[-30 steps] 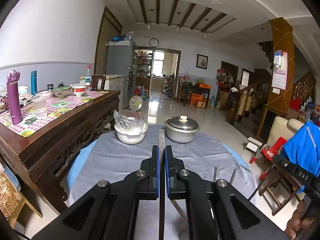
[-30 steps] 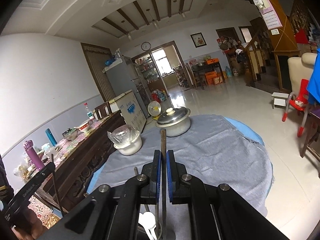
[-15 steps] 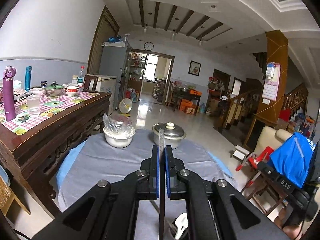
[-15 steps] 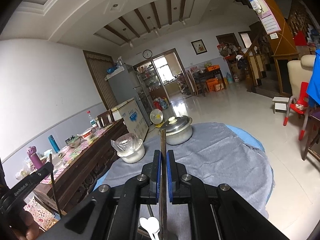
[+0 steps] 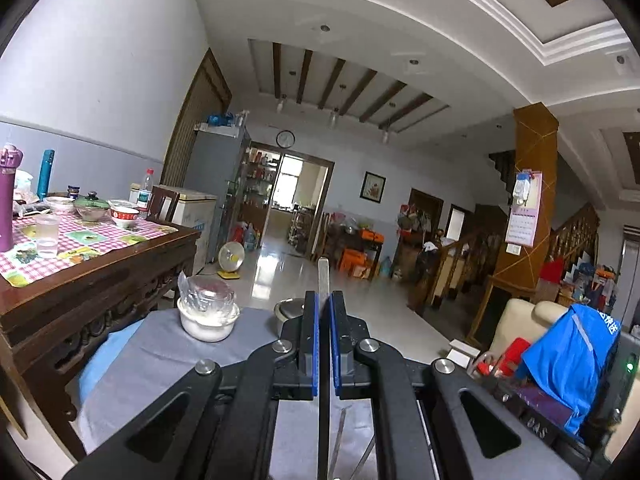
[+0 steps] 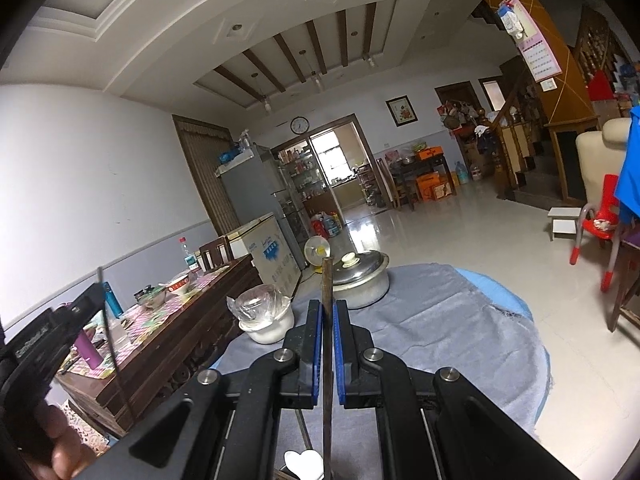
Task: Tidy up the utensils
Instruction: 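Lower the held chopsticks into the grey holder with both grippers, then open both grippers to release the chopsticks into the holder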
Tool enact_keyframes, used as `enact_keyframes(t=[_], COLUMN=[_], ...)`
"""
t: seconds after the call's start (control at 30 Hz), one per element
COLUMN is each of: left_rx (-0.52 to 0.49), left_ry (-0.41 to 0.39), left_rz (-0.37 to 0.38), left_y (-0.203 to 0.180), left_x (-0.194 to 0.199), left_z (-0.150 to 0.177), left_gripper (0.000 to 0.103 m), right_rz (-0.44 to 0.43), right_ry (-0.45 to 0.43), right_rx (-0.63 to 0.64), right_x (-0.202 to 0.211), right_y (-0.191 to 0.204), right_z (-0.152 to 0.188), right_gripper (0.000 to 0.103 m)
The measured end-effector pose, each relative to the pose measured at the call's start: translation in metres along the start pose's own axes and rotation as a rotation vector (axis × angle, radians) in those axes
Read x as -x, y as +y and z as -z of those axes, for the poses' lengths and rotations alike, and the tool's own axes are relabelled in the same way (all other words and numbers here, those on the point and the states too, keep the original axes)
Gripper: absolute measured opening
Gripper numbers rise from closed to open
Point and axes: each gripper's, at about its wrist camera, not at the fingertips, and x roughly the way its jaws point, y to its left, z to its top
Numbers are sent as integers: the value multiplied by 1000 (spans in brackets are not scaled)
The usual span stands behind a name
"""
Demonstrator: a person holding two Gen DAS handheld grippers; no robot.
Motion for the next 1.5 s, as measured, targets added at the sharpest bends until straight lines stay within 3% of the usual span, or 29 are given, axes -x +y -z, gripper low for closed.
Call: enact_keyframes(t=[0.4,0.63,1.0,1.5], left_rx=[65,5,-29,-28], left_ry=[-45,-82,-49,7], left_rz=[1,-59,-120,-145], left_y=[7,3,5,6], left_x=[-40,-42,-47,-52], left_z=[50,69,87,93], left_gripper=[5,5,5,5], right_rz=[-14,-19,-23,-24], right_ry=[38,50,72,120], right_rx=[-23,-29,-14,12], right_x=[-10,-14,-14,-23], right_y=[-10,-8,-3,8], right_z=[15,24,29,41], right_gripper=[6,6,6,6])
